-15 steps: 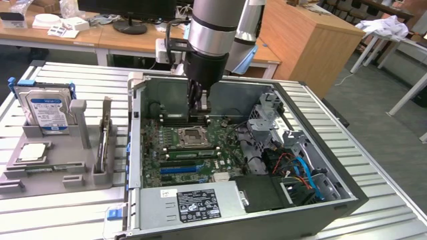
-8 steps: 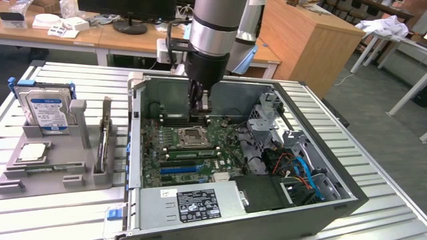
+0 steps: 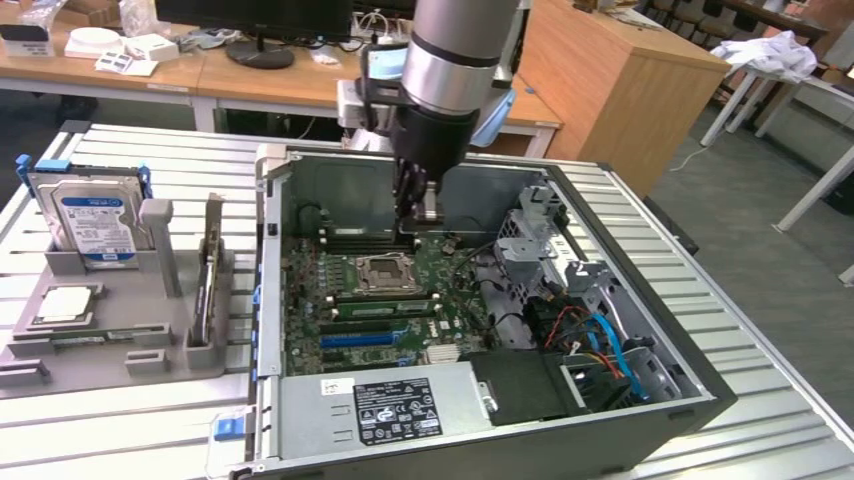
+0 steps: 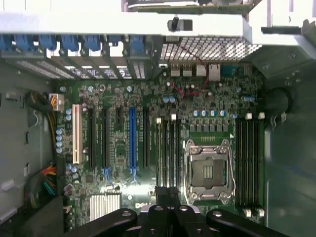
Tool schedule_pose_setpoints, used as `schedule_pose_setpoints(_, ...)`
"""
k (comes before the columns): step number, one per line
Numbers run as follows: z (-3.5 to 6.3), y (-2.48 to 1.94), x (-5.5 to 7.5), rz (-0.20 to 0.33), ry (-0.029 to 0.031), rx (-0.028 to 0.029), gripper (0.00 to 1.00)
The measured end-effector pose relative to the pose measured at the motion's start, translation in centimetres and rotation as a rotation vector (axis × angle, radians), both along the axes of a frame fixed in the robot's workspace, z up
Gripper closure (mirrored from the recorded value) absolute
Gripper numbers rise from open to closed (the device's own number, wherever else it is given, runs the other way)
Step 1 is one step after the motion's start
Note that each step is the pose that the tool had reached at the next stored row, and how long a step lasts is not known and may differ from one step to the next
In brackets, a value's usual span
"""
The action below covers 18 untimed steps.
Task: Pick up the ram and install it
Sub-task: 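Press down the ram until it locks into place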
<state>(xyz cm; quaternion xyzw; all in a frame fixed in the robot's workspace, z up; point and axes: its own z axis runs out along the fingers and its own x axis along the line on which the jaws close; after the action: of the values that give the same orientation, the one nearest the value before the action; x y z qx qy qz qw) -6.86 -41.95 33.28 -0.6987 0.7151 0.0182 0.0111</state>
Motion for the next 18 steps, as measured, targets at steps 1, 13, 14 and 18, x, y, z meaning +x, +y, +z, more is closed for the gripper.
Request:
schedule_pose_setpoints(1, -0.01, 0.00, 0.3, 0.000, 0.0008, 0.0001, 0.89)
schedule_pose_setpoints(13, 0.00, -0.01, 1.8, 0.000, 0.0045, 0.0000, 0.89)
schedule_pose_setpoints(14, 0.00, -0.01, 1.8, 0.000, 0.0045, 0.0000, 0.89)
schedule_pose_setpoints(18, 0.00, -0.01, 1.8, 0.000, 0.0045, 0.0000, 0.89)
